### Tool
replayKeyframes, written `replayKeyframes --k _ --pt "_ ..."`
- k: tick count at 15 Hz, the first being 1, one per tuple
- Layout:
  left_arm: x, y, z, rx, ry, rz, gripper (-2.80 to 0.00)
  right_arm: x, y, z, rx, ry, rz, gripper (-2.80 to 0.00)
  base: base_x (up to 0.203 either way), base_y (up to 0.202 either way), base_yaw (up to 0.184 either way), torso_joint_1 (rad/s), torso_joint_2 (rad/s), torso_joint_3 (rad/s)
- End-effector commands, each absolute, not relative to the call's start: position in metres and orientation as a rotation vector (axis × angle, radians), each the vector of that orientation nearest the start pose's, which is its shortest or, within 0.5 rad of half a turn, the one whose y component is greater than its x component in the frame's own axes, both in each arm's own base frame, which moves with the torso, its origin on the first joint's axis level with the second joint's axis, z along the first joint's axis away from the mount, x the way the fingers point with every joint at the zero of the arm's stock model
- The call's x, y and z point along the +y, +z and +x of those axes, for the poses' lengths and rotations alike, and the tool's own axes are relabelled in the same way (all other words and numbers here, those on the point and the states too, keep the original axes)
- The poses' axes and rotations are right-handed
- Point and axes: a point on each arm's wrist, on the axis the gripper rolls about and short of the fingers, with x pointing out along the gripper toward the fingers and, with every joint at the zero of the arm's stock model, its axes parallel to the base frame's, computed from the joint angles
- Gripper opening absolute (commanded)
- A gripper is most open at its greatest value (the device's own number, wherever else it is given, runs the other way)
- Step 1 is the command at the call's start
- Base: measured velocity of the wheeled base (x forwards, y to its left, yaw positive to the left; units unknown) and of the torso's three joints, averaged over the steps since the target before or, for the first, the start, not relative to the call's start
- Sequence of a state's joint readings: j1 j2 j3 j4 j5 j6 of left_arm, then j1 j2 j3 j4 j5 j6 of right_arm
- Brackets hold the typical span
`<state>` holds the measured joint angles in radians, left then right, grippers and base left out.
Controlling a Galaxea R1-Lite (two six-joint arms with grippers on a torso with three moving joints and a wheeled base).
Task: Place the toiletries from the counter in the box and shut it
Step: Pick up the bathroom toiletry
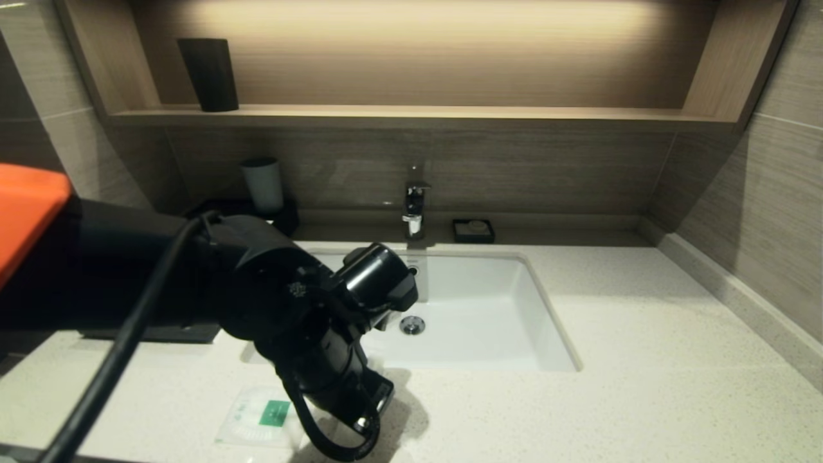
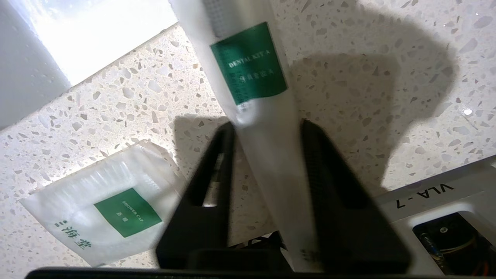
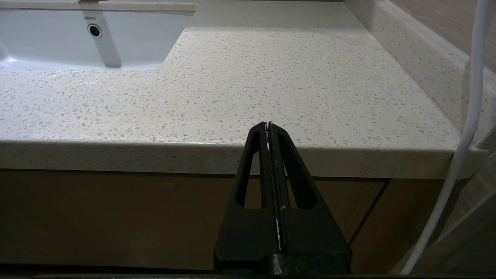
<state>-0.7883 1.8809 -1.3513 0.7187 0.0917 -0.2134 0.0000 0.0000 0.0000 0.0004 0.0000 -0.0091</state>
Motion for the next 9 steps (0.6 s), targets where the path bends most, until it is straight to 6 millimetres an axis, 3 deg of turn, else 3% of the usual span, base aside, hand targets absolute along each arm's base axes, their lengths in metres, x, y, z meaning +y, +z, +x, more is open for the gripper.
replayKeyframes --k 1,7,9 --pt "-0.22 0.167 0.221 1.197 -0.472 0.357 -2.8 0.0 0.075 -0.023 0.0 0.0 -0.009 -2.8 0.0 0.0 0.0 0.0 0.0 0.0" --pt "-0.219 0.17 0.22 1.189 -0.472 0.35 -2.8 0.0 0.075 -0.023 0.0 0.0 -0.009 -2.8 0.0 0.0 0.0 0.0 0.0 0.0" --pt "-0.216 0.18 0.22 1.165 -0.474 0.33 -2.8 0.0 0.075 -0.023 0.0 0.0 -0.009 -2.8 0.0 0.0 0.0 0.0 0.0 0.0"
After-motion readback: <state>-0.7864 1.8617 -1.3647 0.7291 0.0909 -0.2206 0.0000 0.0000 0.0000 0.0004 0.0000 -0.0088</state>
